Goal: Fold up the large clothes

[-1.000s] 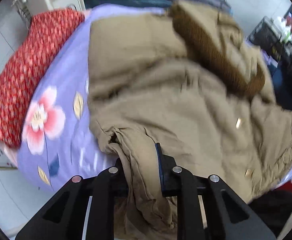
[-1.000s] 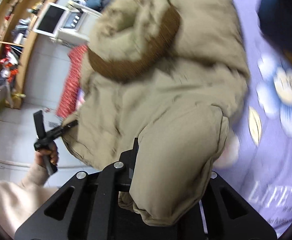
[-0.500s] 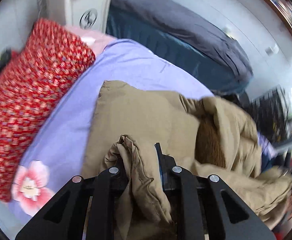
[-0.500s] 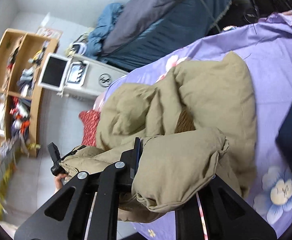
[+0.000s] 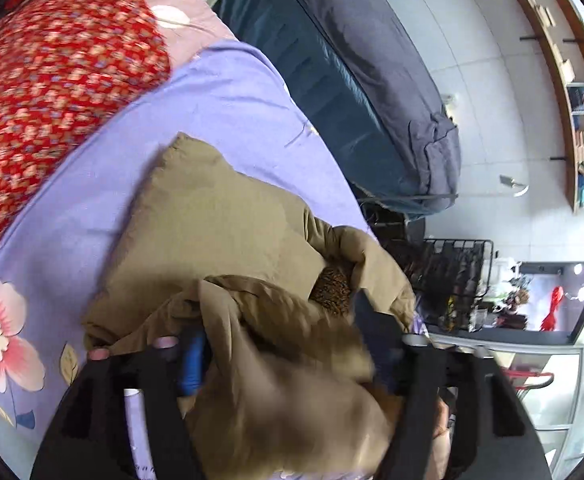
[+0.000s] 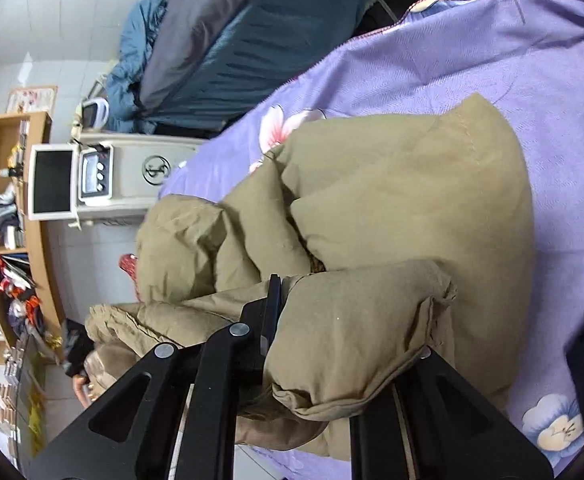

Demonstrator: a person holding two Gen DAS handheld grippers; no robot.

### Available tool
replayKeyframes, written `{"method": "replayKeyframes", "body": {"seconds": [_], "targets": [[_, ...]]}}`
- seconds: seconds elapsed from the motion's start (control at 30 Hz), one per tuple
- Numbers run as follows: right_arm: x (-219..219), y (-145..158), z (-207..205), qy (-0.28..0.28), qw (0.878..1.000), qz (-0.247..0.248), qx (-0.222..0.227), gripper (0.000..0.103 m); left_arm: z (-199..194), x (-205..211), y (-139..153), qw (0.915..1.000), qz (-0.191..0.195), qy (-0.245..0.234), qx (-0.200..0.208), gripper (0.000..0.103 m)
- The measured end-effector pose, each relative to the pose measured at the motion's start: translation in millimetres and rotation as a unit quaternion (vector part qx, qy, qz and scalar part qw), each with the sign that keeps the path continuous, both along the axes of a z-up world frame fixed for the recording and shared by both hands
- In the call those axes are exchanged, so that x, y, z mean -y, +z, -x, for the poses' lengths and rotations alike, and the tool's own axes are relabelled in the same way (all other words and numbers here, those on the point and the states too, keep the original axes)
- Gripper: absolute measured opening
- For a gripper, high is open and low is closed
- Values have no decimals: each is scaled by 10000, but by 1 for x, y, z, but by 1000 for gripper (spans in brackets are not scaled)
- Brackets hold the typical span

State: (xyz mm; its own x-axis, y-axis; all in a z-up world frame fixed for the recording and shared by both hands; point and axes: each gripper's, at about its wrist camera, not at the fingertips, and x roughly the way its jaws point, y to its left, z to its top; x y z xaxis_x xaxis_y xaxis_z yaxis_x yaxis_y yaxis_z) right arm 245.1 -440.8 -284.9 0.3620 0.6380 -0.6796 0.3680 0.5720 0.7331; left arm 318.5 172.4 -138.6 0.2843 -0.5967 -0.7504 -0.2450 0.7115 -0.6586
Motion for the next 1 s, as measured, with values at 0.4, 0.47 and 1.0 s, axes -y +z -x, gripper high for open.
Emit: {"method": "replayKeyframes", "body": {"seconds": [0.4,0.47,1.0], "targets": [[9,-30,-26,-291,9958,-514,-704,12,100,27,58,9478,-2589,102,1859,88],[10,-34,-26,-436,9934,-622,-862,12,129,73,47,9262,-3033,-403,2203,89],[15,-13,-7,-887,9845,-1255,-843,39,147,230,-35,8401,-4297,-1562,2919,89]]}}
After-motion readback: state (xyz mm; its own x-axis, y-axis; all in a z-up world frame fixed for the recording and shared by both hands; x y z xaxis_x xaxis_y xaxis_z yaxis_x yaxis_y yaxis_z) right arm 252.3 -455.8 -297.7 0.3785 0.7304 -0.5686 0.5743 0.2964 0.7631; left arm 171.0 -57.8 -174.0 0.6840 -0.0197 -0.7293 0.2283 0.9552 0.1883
